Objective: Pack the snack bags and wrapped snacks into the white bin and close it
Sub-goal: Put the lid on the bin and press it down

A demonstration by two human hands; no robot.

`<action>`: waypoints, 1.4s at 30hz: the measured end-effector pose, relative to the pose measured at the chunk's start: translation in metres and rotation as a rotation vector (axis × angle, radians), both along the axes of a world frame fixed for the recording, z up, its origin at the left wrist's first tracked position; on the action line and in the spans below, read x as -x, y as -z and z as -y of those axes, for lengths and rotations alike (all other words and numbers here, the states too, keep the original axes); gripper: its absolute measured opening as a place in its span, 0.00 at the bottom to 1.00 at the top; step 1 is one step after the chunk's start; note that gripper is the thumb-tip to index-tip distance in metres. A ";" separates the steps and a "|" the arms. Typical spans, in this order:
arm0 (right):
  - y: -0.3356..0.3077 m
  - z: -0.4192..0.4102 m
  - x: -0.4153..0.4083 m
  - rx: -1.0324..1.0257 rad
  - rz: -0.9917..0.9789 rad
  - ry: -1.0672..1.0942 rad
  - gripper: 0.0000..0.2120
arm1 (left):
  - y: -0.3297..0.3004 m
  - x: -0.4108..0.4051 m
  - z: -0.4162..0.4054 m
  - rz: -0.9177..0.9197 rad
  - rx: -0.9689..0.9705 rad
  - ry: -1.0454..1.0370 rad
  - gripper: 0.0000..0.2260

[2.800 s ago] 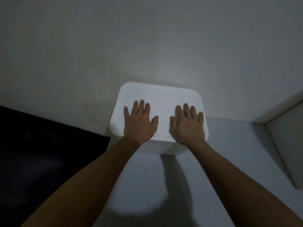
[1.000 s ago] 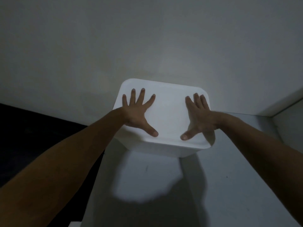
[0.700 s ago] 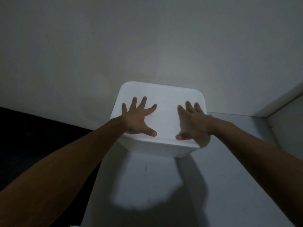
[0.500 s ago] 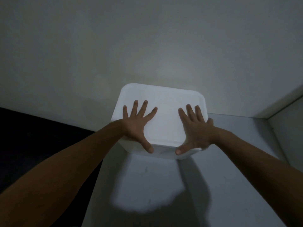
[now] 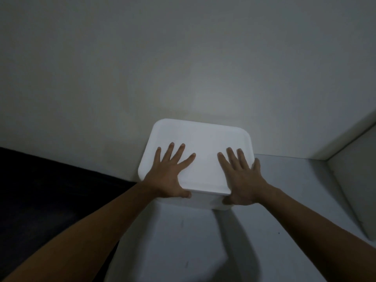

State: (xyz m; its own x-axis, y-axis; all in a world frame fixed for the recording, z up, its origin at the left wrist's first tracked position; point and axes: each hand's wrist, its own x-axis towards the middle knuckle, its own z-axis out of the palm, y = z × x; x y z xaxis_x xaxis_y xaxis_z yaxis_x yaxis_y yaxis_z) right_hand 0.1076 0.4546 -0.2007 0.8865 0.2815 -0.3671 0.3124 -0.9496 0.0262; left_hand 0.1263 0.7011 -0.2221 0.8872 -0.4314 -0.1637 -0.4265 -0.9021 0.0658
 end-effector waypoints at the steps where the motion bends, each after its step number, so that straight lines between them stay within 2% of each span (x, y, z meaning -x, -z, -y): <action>1: -0.002 0.000 -0.001 -0.002 -0.003 0.004 0.62 | 0.000 -0.002 0.001 0.010 -0.006 0.005 0.53; 11: -0.006 0.004 -0.020 -0.014 -0.020 0.017 0.62 | 0.004 -0.017 0.008 0.050 -0.018 -0.016 0.55; 32: 0.005 0.006 -0.034 -0.039 0.078 0.008 0.61 | 0.008 -0.034 0.006 0.066 -0.025 -0.029 0.54; 36: -0.002 0.007 -0.035 -0.093 0.013 0.005 0.63 | -0.001 -0.038 0.003 -0.081 0.018 -0.021 0.58; 39: -0.017 0.014 -0.039 -0.269 -0.077 0.051 0.58 | -0.017 -0.047 -0.005 -0.203 0.224 -0.175 0.55; 42: -0.011 0.022 -0.038 -0.413 0.024 0.285 0.48 | -0.012 -0.054 -0.026 -0.132 0.332 -0.418 0.43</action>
State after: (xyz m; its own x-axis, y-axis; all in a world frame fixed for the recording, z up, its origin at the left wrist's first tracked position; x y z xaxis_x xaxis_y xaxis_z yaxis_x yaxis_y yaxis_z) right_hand 0.1460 0.4327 -0.1894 0.9563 0.1445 -0.2544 0.0433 -0.9298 -0.3655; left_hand 0.1807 0.7268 -0.2096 0.9752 -0.0937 -0.2004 -0.0048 -0.9146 0.4043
